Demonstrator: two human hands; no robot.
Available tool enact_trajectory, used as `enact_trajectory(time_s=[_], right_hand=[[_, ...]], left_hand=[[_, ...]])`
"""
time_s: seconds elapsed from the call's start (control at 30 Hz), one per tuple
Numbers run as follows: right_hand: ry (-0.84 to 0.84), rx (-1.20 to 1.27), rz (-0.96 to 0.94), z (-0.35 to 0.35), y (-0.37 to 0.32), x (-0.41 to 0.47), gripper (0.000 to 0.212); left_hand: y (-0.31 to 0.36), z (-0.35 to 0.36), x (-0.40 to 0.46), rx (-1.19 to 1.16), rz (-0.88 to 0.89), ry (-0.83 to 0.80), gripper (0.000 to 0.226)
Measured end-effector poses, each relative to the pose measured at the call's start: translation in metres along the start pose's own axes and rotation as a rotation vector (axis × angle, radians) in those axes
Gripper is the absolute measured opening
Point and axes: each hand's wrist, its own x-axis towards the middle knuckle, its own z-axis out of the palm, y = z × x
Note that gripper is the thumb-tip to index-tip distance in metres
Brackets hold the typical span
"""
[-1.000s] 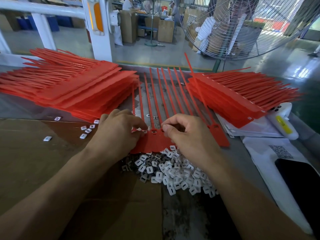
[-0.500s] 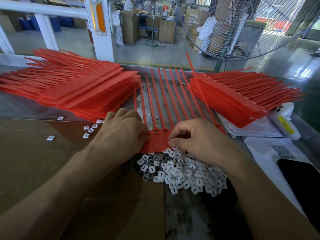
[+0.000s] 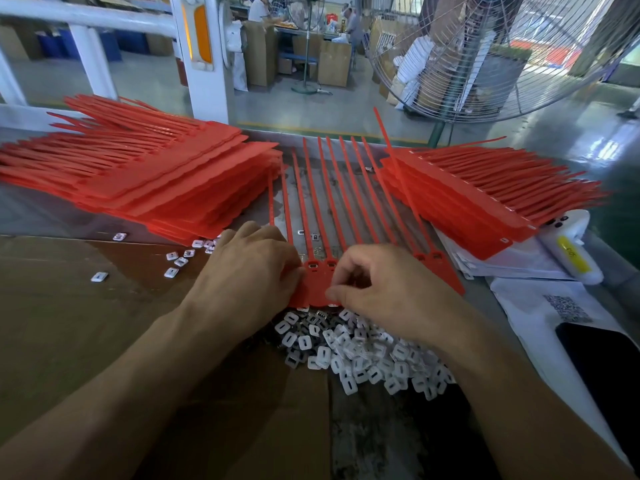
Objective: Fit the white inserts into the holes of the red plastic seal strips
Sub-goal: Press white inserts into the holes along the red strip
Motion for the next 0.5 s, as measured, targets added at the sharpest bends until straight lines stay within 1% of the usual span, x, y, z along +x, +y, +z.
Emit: enact_trajectory(time_s=[0.13, 0.23, 0.33, 0.4, 0.5], right_hand=[[0.183, 0.209, -0.006, 0.003, 0.0, 0.002, 0.01], [0.256, 0.301, -0.02, 0.005, -0.002, 0.003, 0.01], [0.261, 0.413, 0.003, 0.006, -0.003, 0.003, 0.012], [0.241, 0.525, 0.03, 0.006, -0.004, 0.003, 0.011], [0.233, 0.59, 0.027, 0.007, -0.003, 0.002, 0.014]], left_hand=[[0.001, -0.001, 0.0, -0.056, 0.022, 0.053, 0.024], [0.005, 0.0, 0.001, -0.193, 0.035, 0.114, 0.022], [0.009, 0.002, 0.003, -0.321, 0.035, 0.164, 0.02], [0.01, 0.003, 0.003, -0.357, 0.034, 0.176, 0.023], [0.01, 0.004, 0.002, -0.373, 0.027, 0.195, 0.026]])
